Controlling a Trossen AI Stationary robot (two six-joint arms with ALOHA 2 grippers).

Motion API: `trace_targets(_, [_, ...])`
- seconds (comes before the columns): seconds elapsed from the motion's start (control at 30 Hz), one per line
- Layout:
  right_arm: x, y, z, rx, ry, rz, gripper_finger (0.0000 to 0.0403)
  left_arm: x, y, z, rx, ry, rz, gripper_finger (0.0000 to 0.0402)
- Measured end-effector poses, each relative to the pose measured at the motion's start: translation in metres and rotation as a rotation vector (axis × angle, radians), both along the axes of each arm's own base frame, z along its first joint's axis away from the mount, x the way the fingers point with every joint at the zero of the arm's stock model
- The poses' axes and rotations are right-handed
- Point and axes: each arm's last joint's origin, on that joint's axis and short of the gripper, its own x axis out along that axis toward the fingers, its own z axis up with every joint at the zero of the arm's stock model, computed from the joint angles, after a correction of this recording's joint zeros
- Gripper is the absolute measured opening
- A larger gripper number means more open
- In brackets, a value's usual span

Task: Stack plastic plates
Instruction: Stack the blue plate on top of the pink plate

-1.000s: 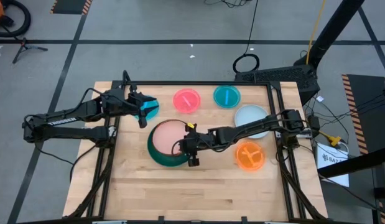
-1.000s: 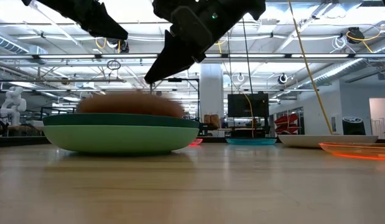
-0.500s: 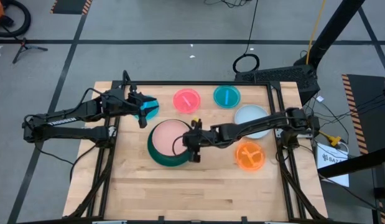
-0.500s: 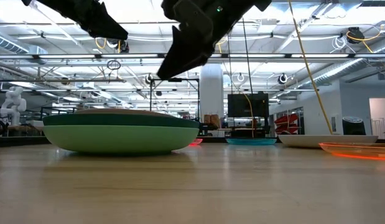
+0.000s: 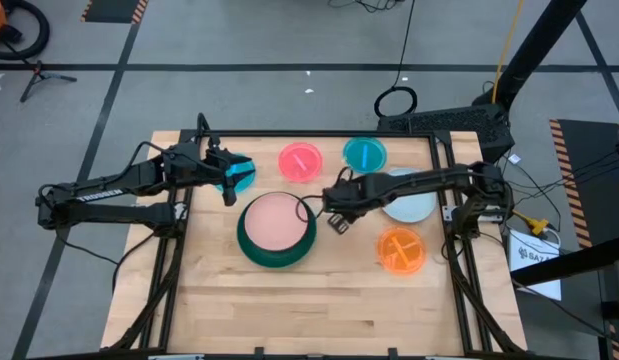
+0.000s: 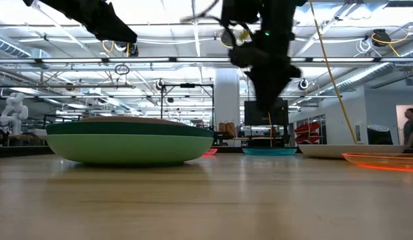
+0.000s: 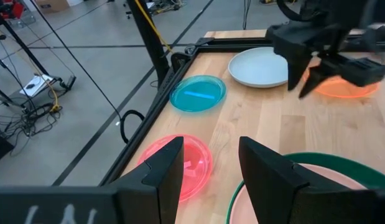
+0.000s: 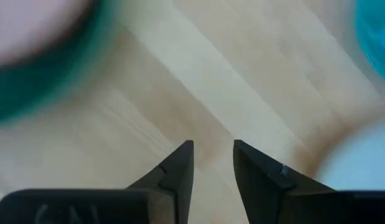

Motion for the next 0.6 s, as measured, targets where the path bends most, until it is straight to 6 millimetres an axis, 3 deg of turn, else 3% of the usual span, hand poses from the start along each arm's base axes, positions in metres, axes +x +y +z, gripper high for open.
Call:
trace_targets(0.2, [-0.017, -0.015, -0.004, -0.044, 0.166, -0.170, 0.0105, 0.000, 0.000, 0.000, -0.002, 0.000, 0.001, 0.0161])
trace_targets(0.43, [-0.020, -0.029, -0.004, -0.135, 0.170, -0.231, 0.0105, 0.000, 0.000, -0.001, -0.004, 0.008, 0.001, 0.0161])
trace_targets(0.6, [-0.029, -0.035, -0.018, -0.143, 0.217, -0.279, 0.0105, 0.000, 0.000, -0.001, 0.006, 0.014, -0.003, 0.0161])
